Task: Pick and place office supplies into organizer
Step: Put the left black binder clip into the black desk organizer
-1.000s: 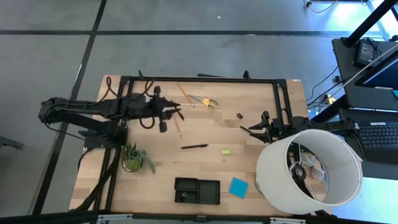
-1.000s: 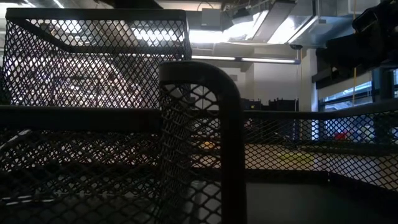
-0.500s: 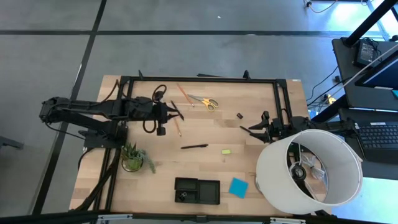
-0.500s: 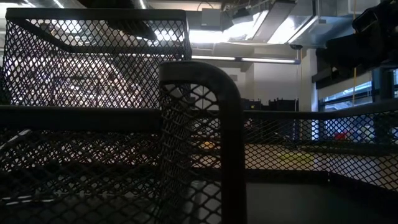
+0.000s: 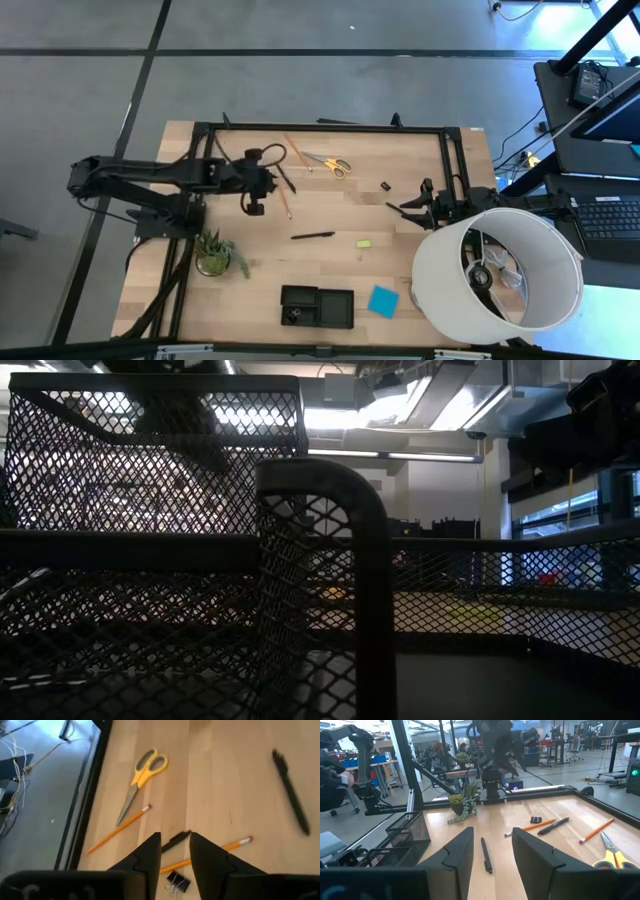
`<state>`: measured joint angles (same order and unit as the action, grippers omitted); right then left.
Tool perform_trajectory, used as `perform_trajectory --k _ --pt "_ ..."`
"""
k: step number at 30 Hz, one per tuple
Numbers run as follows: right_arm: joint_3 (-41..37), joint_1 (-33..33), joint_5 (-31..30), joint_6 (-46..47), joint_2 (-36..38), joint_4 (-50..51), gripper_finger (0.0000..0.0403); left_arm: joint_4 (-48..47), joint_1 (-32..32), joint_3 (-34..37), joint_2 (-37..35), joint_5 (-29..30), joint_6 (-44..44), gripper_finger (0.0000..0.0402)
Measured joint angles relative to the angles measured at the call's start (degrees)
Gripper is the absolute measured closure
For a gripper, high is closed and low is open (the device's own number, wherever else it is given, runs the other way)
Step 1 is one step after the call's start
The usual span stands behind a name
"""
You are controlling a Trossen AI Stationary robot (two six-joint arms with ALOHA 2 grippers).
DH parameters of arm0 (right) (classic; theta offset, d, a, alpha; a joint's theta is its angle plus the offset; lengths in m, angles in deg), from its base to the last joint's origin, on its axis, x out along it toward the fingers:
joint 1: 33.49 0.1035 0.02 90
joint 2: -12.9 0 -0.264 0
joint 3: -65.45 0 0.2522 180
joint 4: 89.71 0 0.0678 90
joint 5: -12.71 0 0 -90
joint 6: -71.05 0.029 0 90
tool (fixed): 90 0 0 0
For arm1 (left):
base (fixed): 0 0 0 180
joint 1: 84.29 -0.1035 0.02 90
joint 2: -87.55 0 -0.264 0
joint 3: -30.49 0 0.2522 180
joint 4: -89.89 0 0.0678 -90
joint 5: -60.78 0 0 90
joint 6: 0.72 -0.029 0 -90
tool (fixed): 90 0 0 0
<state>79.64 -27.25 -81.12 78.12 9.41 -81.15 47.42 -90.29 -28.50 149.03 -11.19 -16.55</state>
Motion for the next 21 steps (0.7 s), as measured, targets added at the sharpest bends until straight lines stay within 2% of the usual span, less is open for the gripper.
perform_trajectory --k 3,8,15,21 --pt "0.00 0.00 0.00 0.00 0.00 0.09 0.0266 0.65 -0.63 0.00 3.13 0.19 0.14 0.0272" --pt "0.00 0.00 0.00 0.00 0.00 0.24 0.0266 1.47 -2.92 0.00 7.43 0.74 8.45 0.0246" --pt "0.00 0.00 0.00 0.00 0.00 0.26 0.0266 -1.29 -9.80 0.00 11.47 -3.46 23.51 0.0241" --pt "0.00 0.00 0.00 0.00 -0.02 0.31 0.0266 -1.40 -14.40 0.00 14.45 -4.83 28.79 0.0247"
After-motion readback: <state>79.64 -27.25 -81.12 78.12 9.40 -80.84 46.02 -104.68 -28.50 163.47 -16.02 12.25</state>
